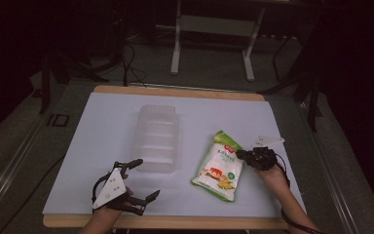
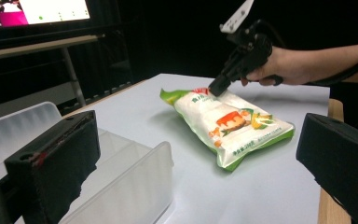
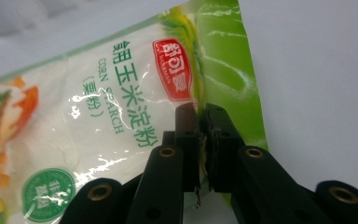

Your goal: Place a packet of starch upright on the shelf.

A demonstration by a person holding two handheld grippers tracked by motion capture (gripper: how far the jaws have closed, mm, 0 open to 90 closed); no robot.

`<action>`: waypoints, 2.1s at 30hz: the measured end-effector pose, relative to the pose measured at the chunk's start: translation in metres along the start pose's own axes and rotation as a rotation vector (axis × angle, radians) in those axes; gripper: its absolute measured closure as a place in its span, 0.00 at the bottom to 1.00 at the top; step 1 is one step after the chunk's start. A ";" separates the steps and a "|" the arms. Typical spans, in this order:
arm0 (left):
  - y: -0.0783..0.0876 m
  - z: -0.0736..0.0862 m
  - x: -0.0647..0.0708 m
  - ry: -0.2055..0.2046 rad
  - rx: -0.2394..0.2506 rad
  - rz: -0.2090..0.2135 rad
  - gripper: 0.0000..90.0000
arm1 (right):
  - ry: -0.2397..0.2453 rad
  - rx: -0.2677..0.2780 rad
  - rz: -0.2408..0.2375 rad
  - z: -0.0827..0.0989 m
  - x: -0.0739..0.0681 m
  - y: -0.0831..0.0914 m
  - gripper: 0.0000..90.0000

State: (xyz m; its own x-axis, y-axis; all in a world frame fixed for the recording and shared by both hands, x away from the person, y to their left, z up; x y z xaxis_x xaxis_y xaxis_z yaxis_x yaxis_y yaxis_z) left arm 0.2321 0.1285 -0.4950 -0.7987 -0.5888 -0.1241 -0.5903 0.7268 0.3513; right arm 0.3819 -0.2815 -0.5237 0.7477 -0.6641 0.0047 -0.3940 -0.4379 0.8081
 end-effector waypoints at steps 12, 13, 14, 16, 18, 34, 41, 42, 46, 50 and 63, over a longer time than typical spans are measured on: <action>-0.001 0.000 0.000 -0.001 -0.010 -0.006 0.00 | 0.056 0.104 0.012 -0.017 -0.018 0.030 0.95; -0.001 0.000 0.000 -0.002 -0.010 -0.006 0.00 | 0.069 0.109 0.015 -0.019 -0.021 0.033 0.95; -0.001 0.000 0.000 0.000 -0.010 -0.005 0.00 | 0.078 0.122 0.019 -0.020 -0.023 0.037 0.95; -0.001 0.000 0.001 0.001 -0.010 -0.005 0.00 | 0.093 0.146 0.014 -0.023 -0.029 0.043 0.95; -0.002 0.000 0.001 -0.001 -0.014 -0.004 0.00 | 0.116 0.159 0.024 -0.025 -0.036 0.049 0.95; -0.010 -0.001 0.006 0.022 -0.052 0.003 0.00 | 0.240 0.267 -0.007 -0.031 -0.079 0.080 0.95; -0.023 -0.012 0.010 -0.008 -0.064 0.016 0.00 | 0.264 0.296 -0.034 -0.022 -0.094 0.090 0.95; -0.025 -0.014 0.010 -0.003 -0.070 0.028 0.00 | 0.270 0.294 -0.036 -0.021 -0.096 0.091 0.95; -0.033 -0.024 0.011 0.084 -0.111 0.151 0.00 | 0.284 0.300 -0.041 -0.017 -0.104 0.095 0.95; -0.047 -0.034 0.016 0.113 -0.122 0.225 0.00 | 0.303 0.303 -0.047 -0.014 -0.113 0.098 0.95; -0.104 -0.061 0.021 0.066 -0.207 0.281 0.00 | 0.323 0.302 -0.049 -0.003 -0.122 0.102 0.95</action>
State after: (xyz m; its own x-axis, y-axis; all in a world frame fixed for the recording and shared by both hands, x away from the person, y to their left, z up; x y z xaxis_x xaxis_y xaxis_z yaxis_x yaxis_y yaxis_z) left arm 0.2838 0.0190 -0.4773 -0.9133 -0.4027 0.0614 -0.3074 0.7802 0.5447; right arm 0.2524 -0.2437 -0.4404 0.8790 -0.4360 0.1931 -0.4567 -0.6535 0.6035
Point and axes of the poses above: each handheld gripper's, and its own axes: y roughly backward along the jaws, z roughly out of its underside, x roughly to its right, the point moved 3 cm from there along -y, roughly forward along the jaws, and after that the axes turned 13 degrees about -x, right-handed, at the moved point
